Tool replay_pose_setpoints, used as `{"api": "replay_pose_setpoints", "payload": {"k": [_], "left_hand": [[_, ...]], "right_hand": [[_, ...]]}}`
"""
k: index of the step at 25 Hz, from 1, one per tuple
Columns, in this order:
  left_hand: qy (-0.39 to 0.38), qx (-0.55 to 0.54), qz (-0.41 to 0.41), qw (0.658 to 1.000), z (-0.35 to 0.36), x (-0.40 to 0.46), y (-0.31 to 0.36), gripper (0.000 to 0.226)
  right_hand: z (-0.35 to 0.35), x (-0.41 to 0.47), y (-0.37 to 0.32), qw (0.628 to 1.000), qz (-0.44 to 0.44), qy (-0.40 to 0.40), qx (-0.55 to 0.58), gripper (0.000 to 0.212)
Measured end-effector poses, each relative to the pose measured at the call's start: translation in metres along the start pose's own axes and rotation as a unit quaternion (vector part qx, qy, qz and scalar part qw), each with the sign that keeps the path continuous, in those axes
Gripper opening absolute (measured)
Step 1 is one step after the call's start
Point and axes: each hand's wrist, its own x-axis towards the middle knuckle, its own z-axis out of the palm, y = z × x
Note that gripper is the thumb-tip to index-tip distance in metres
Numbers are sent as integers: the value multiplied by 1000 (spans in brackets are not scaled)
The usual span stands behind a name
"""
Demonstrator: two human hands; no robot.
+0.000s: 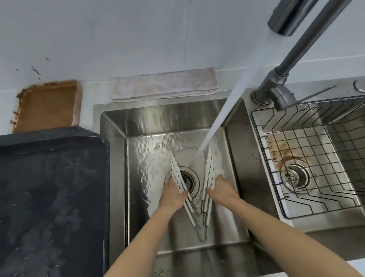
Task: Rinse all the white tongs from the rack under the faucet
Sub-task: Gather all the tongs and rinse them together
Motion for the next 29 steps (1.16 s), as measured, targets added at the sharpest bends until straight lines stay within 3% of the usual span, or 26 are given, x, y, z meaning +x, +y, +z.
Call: {"api": "replay_pose_setpoints", "payload": {"k": [10, 14, 18, 21, 24, 29], "left_hand": [[11, -122, -92, 988, 18, 7, -1, 35], [31, -214, -148, 965, 21, 8, 0, 38], [-15, -314, -153, 937, 23, 1, 2, 41], [-52, -398, -128, 907, 19, -7, 9, 47], [-71, -391, -77, 915, 7, -14, 27, 49], [-28, -392, 60, 917, -27, -27, 76, 24]], "right_hand": [[26, 8, -6, 997, 47, 8, 59, 61], [30, 8, -7, 997, 51, 21, 55, 55], [23, 5, 2, 989, 50, 17, 139, 63], [16, -5, 4, 971, 72, 3, 230, 72], [7, -15, 1, 950, 88, -1, 299, 71], [-10, -29, -4, 918, 54, 4, 393, 61]]}}
